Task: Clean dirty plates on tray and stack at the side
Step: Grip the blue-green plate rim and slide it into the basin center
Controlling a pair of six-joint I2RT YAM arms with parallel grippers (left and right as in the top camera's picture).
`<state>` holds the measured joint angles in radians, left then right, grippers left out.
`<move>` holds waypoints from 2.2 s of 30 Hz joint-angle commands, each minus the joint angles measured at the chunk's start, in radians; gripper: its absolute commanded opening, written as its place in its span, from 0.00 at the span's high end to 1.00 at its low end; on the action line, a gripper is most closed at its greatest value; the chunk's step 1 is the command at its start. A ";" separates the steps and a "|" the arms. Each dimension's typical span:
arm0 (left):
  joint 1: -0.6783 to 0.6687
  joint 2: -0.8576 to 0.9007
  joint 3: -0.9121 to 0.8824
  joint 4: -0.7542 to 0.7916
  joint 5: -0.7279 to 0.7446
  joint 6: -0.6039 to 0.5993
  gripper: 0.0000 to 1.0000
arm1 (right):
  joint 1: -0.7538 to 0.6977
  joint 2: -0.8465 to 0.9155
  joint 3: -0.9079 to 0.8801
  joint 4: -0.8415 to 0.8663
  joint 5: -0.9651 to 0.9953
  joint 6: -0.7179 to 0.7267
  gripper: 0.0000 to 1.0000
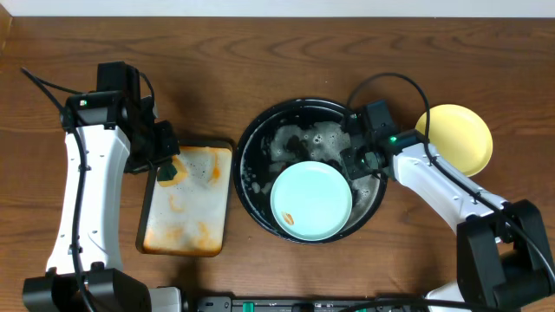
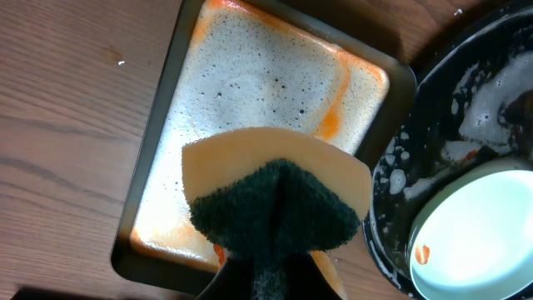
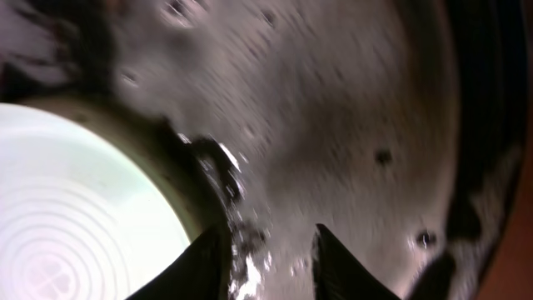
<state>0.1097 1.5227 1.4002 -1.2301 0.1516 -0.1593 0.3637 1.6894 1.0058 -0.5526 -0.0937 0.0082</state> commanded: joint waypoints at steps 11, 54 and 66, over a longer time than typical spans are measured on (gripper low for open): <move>0.003 -0.008 -0.001 -0.003 -0.002 0.009 0.91 | 0.004 0.009 0.006 -0.002 -0.244 -0.275 0.72; 0.000 -0.006 -0.539 0.598 -0.006 0.021 0.92 | -0.003 0.068 0.008 0.082 0.090 0.088 0.99; -0.016 0.116 -0.657 0.697 -0.006 -0.045 0.92 | -0.003 0.068 0.008 0.082 0.089 0.088 0.99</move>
<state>0.1055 1.5696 0.7597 -0.5442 0.1539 -0.1818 0.3641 1.7798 1.0061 -0.4686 -0.0486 0.1116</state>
